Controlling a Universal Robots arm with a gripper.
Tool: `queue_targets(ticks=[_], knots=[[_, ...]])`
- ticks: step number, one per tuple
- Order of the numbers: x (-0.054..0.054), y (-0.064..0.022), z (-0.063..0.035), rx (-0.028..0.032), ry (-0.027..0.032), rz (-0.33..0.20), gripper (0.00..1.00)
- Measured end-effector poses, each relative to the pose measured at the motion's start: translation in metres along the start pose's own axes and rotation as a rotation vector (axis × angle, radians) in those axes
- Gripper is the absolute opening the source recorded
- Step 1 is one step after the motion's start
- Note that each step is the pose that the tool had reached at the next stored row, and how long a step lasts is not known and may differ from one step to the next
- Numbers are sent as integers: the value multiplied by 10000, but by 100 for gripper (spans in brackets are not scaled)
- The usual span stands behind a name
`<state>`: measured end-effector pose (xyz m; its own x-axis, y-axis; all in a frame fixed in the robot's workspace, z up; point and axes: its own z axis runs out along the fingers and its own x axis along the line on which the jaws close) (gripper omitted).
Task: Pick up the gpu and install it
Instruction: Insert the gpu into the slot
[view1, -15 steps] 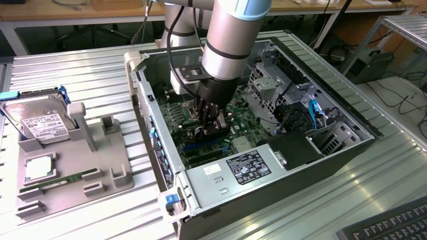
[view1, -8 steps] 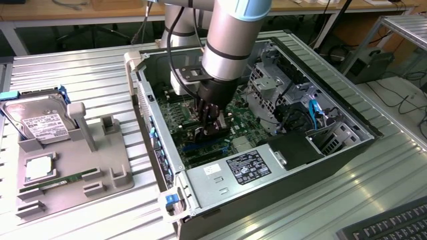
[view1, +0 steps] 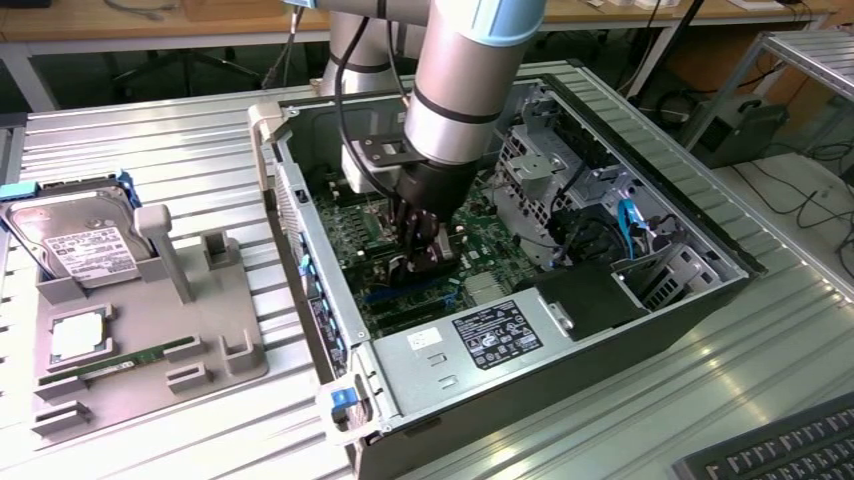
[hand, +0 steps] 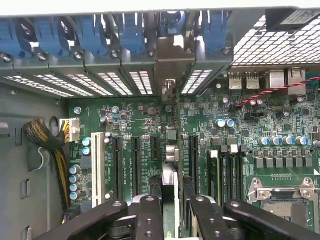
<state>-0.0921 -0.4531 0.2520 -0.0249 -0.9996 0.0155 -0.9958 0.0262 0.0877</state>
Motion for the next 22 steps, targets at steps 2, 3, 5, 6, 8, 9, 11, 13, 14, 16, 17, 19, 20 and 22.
queue_targets(ticks=[2, 3, 5, 6, 8, 9, 11, 13, 14, 16, 17, 19, 20, 22], knots=[[2, 0, 2, -2, -1, 0, 26], [3, 0, 2, -2, -1, 0, 26], [3, 0, 3, -3, 0, -1, 26], [3, 0, 3, -2, 0, 0, 26], [-1, -1, 2, -3, 1, -1, 26], [-5, -1, 1, -2, 0, -2, 26], [-11, 0, -2, -1, -2, -1, 26], [-16, 0, -6, 0, -3, -2, 26], [-18, 1, -10, 1, -5, -1, 26], [-23, 2, -19, 1, -8, 0, 26], [-27, 3, -34, 1, -6, -1, 26], [-28, 5, -61, -1, -2, -2, 26], [-28, 6, -73, -1, -1, -1, 26], [-29, 7, -78, 0, -5, -1, 26]])
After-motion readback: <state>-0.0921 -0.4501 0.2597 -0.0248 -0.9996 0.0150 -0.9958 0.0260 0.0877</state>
